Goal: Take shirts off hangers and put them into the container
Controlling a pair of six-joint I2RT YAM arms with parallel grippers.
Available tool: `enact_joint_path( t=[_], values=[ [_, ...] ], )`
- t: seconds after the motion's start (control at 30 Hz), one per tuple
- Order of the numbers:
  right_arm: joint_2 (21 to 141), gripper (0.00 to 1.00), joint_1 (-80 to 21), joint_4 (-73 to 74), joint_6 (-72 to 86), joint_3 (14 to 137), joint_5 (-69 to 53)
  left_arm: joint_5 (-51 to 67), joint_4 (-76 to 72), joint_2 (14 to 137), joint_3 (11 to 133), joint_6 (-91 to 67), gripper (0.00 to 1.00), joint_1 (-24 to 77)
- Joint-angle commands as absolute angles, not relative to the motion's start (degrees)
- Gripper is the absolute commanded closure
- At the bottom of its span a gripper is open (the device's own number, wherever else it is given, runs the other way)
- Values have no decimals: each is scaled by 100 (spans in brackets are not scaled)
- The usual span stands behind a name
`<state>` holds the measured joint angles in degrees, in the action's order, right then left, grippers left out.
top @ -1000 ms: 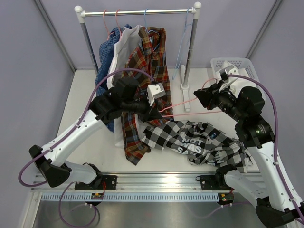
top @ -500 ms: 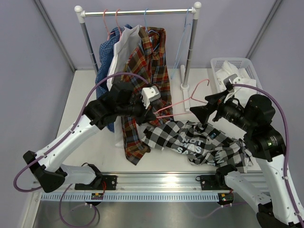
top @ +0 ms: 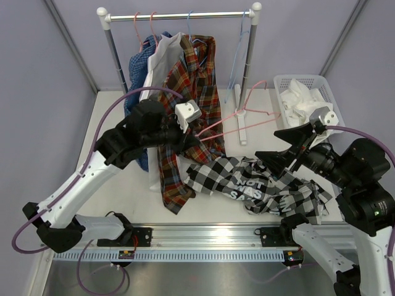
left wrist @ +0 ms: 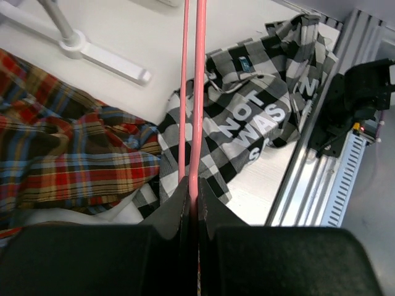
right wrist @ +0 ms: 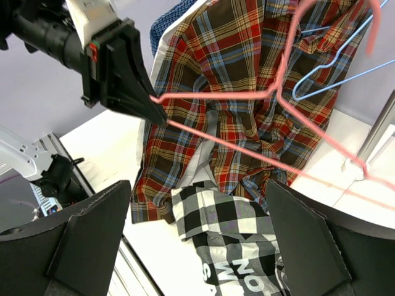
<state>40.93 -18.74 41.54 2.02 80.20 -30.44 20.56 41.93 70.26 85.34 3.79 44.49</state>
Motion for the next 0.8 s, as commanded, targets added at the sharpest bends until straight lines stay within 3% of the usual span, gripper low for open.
enact_joint_path(
  t=[0.0,0.43,0.77],
  values=[
    [4034,0,-1890,4254,62,8244,-2848,1426,3833,6602,8956,282,100,4465],
    [3964,1,-1890,3999,79,7946,-2347,-1184,2698,5845,8666,-264,100,4403],
    [3973,0,-1890,3867,176,7682,-2022,-1450,2733,6389,8885,-536,100,4298]
  ],
)
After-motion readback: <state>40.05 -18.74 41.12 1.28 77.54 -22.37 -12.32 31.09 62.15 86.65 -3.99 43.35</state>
